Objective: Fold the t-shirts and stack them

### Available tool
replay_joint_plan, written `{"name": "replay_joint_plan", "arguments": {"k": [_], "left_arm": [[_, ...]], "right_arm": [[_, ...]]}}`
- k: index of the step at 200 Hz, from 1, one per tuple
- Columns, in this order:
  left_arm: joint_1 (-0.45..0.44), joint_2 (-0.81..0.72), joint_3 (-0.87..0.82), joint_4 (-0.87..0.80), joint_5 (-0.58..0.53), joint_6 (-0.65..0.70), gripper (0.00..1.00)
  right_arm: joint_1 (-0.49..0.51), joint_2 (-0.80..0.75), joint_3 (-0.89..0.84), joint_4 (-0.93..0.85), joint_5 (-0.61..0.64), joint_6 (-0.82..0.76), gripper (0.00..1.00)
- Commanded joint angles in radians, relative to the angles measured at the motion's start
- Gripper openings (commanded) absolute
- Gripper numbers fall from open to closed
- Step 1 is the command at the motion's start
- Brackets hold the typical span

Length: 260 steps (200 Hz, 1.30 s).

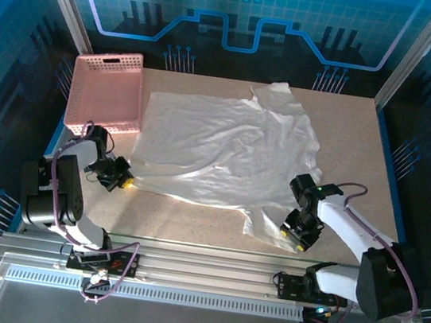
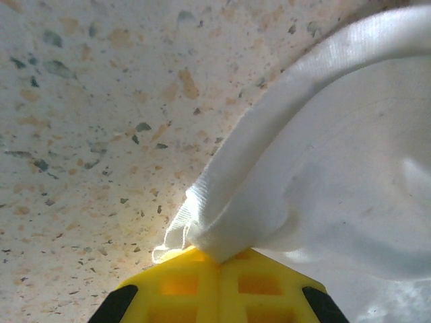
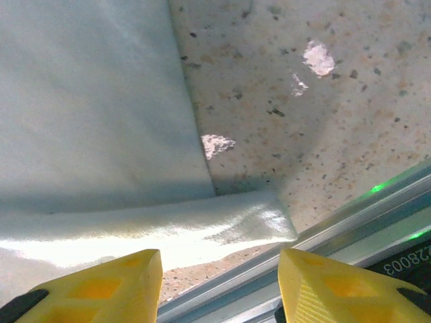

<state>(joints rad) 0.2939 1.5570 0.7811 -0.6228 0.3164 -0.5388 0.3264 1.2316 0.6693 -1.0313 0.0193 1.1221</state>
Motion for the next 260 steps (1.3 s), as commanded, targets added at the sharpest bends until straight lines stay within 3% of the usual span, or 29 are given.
{"name": "replay_joint_plan", "arguments": {"k": [1,72,104,120,147,228,253,260], "left_arm": [[0.011,-0.014,-0.011,-0.02,0.023,0.031,0.0],[0.011,-0.015,-0.003,-0.028,0.03,0.044,0.0],[0.011,-0.015,0.0,-0.03,0.032,0.052,0.0],[0.011,-0.015,-0.003,-0.029,0.032,0.055,0.0],[0.016,-0.023,-0.009,-0.029,0.036,0.056,0.0],[0.05,-0.106,-0.017,-0.058,0.081,0.058,0.0],[0.051,-0.112,-0.023,-0.057,0.076,0.057,0.0],[0.057,-0.113,-0.019,-0.061,0.07,0.056,0.0]], "right_arm": [[0.024,0.002,-0.02,-0.043,0.0,0.034,0.5],[0.099,0.148,0.043,-0.034,0.041,0.046,0.47],[0.145,0.235,0.093,-0.072,0.071,0.061,0.41],[0.163,0.277,0.118,-0.093,0.1,0.067,0.31],[0.175,0.32,0.145,-0.125,0.153,0.072,0.0],[0.164,0.126,0.129,-0.117,0.162,0.073,0.0],[0.164,0.138,0.127,-0.093,0.097,0.069,0.0],[0.168,0.139,0.133,-0.088,0.074,0.078,0.13]]}}
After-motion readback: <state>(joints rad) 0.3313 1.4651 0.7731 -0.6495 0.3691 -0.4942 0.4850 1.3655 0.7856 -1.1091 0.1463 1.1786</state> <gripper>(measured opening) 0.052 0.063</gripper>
